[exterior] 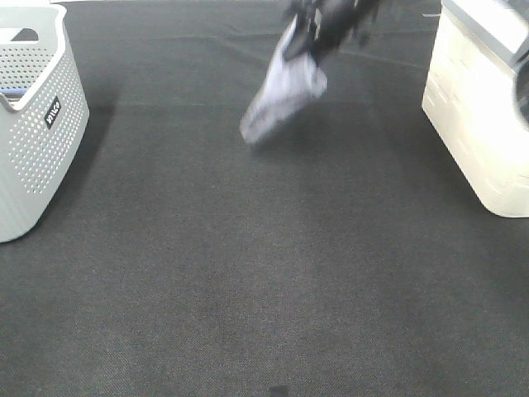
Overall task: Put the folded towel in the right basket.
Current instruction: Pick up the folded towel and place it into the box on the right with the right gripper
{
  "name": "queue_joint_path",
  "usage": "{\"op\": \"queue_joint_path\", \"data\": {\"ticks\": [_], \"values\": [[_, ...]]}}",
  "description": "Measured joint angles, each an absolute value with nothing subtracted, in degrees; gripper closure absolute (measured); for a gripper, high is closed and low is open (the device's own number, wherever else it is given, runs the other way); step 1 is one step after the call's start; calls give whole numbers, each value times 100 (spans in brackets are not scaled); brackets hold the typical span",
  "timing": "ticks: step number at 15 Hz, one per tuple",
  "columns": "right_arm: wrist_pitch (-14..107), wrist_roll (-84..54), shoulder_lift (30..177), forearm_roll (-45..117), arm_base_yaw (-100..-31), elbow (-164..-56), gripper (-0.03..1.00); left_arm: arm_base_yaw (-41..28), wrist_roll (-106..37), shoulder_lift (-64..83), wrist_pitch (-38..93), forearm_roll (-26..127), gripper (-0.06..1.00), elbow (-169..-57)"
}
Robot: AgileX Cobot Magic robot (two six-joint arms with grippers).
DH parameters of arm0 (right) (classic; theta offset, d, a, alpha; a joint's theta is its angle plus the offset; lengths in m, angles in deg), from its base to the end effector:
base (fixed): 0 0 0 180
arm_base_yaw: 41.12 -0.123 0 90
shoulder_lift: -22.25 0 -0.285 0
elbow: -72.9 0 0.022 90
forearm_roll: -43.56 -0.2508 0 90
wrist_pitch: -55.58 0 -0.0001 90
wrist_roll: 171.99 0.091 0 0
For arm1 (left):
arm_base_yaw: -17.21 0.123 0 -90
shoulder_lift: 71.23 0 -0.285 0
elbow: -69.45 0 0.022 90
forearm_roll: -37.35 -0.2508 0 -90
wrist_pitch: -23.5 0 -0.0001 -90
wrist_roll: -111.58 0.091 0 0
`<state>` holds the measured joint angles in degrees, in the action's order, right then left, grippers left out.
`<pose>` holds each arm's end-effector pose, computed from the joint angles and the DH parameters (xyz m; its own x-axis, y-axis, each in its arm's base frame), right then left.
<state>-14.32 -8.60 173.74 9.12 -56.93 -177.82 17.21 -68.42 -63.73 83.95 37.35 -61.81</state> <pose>0.5031 0.1927 0.2564 -0.7743 -0.2707 -0.5720 -0.5565 0.7215 0.4119 -0.0050 0.0000 0.2769 -0.4492 0.0000 -0.8934 0.0000 1.0000 0.0000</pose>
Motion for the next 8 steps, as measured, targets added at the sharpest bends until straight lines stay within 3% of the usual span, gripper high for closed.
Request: {"op": "queue_joint_path", "data": {"ticks": [5, 8], "values": [[-1450, -889, 16274, 2069, -5653, -17788, 90, 1721, -6842, -6373, 8395, 3735, -3, -6181], [-1455, -832, 15672, 2471, -5109, -17800, 90, 1721, -6842, -6373, 8395, 3735, -3, -6181]]}}
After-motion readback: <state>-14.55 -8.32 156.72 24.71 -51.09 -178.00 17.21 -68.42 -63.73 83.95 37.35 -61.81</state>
